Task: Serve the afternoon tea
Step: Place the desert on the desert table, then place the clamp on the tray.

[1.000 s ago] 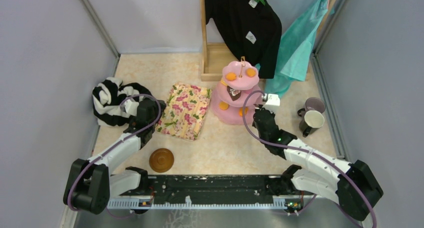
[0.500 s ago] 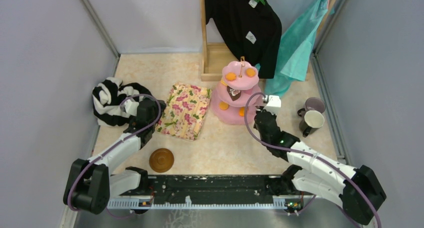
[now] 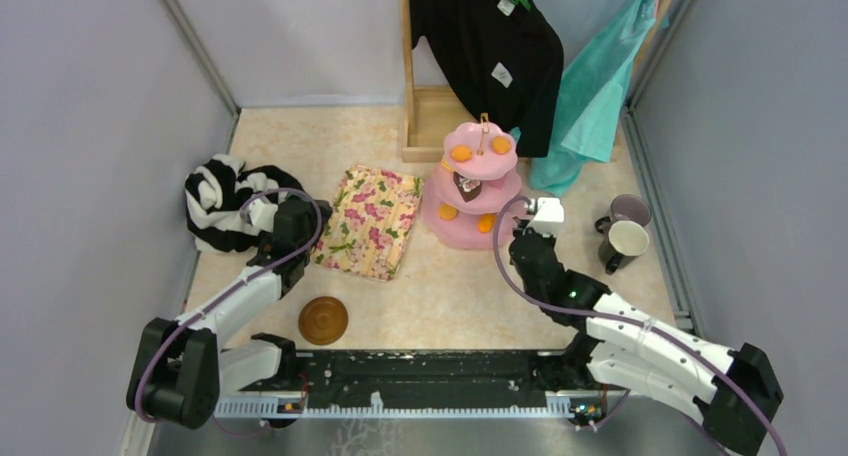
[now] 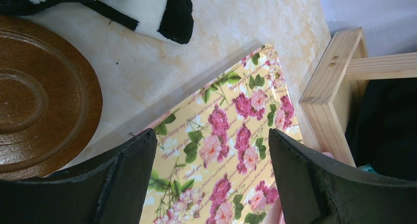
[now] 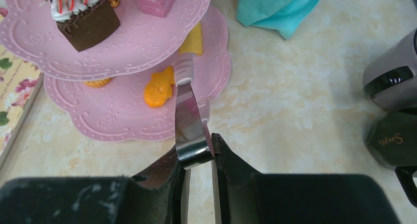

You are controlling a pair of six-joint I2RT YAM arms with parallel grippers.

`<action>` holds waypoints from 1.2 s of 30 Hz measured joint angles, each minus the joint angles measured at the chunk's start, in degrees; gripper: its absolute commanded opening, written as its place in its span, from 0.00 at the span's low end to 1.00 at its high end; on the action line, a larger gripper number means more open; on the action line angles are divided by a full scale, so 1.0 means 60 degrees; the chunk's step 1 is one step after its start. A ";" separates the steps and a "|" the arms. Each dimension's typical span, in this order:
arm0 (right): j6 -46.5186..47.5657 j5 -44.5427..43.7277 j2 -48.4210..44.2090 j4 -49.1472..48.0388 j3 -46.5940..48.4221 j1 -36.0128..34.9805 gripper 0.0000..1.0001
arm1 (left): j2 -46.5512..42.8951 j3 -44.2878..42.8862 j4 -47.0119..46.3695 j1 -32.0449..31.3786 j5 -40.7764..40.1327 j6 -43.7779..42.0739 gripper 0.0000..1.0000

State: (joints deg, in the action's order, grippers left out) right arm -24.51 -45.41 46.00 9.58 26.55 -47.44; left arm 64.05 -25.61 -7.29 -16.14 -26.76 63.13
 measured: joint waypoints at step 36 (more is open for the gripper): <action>0.1574 -0.1453 0.4827 -0.1683 0.3887 -0.4907 0.00 | -0.0466 0.0062 0.0084 -0.0036 -0.0219 0.0007 0.89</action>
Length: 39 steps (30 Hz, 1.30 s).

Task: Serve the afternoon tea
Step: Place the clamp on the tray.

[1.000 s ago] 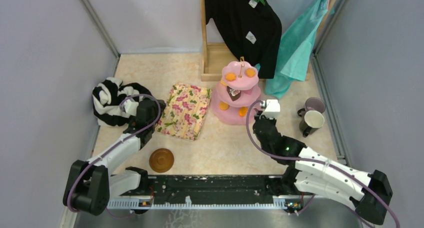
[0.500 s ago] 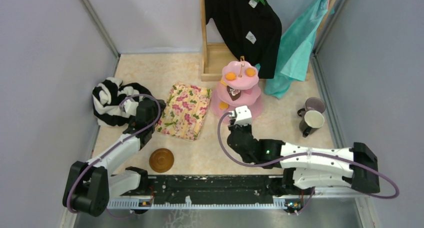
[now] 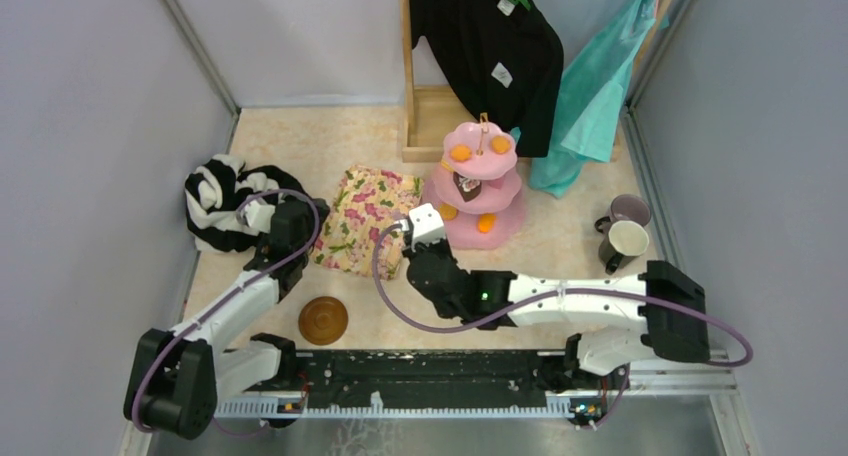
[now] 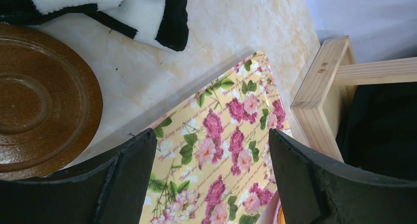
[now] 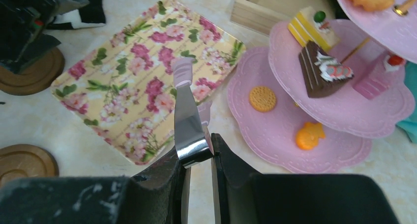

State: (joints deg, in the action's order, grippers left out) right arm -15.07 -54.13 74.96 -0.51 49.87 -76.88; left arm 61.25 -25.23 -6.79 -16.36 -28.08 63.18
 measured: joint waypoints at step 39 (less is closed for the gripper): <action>0.5920 0.2677 0.5734 -0.4750 0.2215 0.1086 0.03 | -0.0266 0.0732 -0.0007 0.0000 -0.0747 0.0109 0.90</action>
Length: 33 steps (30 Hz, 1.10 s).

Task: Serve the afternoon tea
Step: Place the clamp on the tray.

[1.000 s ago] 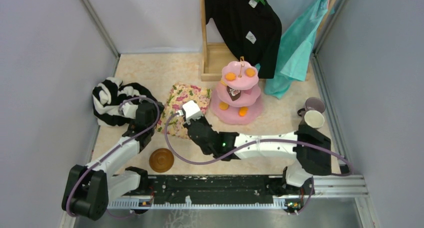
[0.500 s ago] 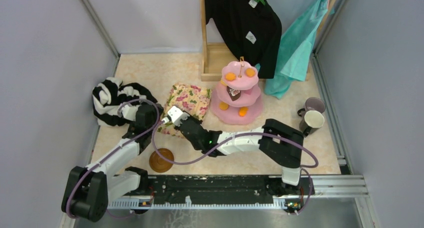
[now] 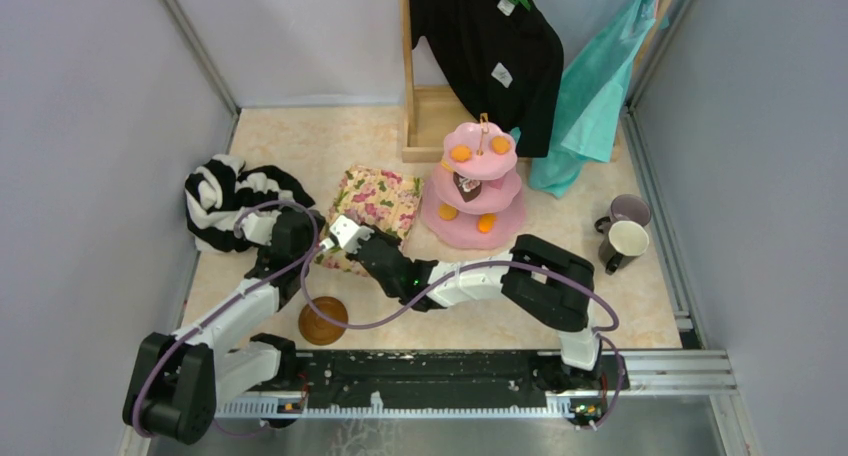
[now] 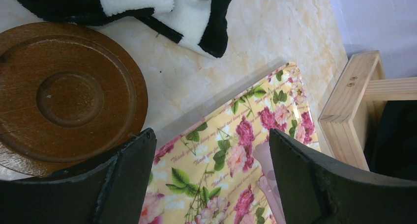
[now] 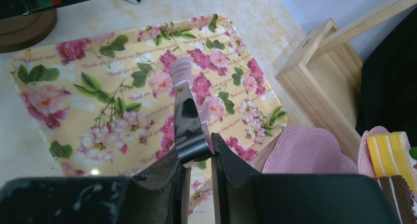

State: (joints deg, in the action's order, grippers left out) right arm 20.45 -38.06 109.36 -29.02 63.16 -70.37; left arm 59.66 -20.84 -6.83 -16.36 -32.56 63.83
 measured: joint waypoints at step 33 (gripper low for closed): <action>-0.1279 0.0175 0.0484 0.0612 -0.0222 -0.0277 0.29 | -0.0601 0.0091 0.0492 0.0000 -0.0648 0.0357 0.91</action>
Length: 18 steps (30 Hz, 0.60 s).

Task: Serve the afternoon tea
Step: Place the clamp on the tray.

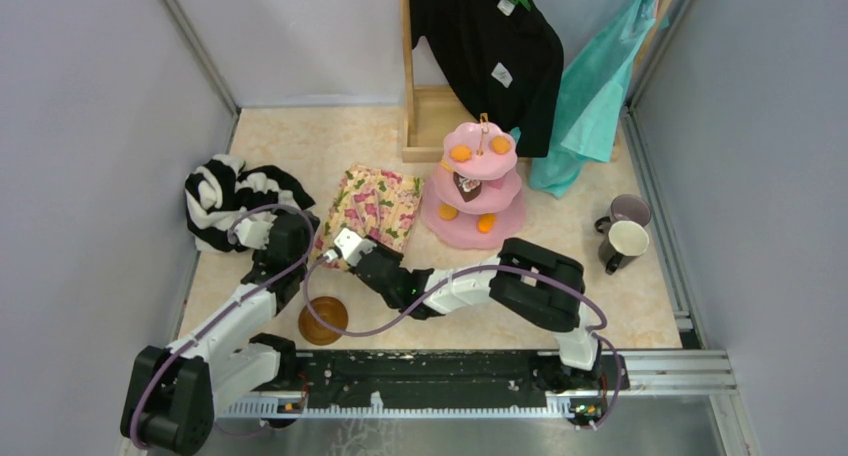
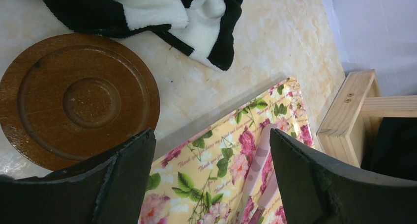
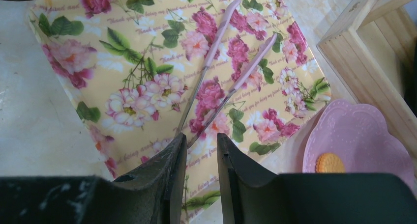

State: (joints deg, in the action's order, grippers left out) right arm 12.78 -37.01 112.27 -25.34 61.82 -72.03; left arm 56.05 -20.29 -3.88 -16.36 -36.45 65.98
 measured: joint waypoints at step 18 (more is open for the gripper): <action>-0.2142 -0.0969 -0.1370 0.1191 -0.0171 0.0033 0.24 | 0.0339 -0.0237 -0.0361 0.0000 0.0525 -0.0874 0.98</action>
State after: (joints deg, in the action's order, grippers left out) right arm -0.08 -42.83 104.05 -18.20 60.80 -71.83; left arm 58.08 -21.71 -6.04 -16.36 -33.30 60.73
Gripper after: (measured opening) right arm 0.201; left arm 0.961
